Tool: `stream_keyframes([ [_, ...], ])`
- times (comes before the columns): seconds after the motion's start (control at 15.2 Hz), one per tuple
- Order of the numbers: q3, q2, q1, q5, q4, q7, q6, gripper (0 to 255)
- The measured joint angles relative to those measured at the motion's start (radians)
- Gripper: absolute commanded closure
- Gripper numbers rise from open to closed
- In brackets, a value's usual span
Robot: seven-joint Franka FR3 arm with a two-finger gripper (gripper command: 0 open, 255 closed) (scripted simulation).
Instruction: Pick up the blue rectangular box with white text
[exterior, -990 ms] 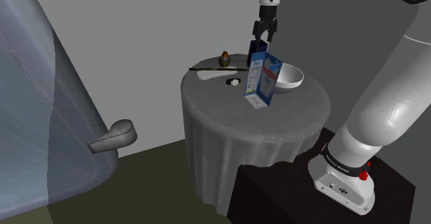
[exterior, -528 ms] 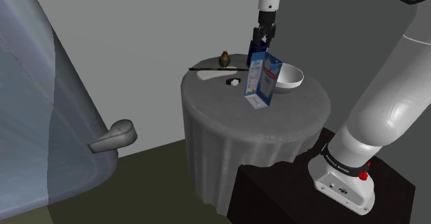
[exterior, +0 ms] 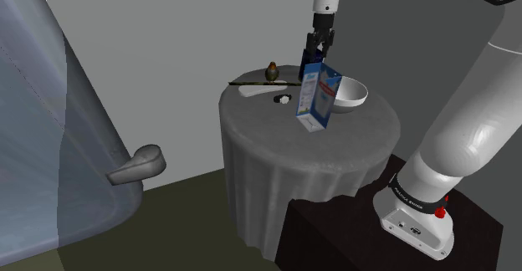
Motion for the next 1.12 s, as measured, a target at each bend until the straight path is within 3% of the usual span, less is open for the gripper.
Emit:
stream_keyframes([
  [1.12, 0.0, -0.017, 0.0, -0.005, 0.172, 0.006, -0.19, 255],
])
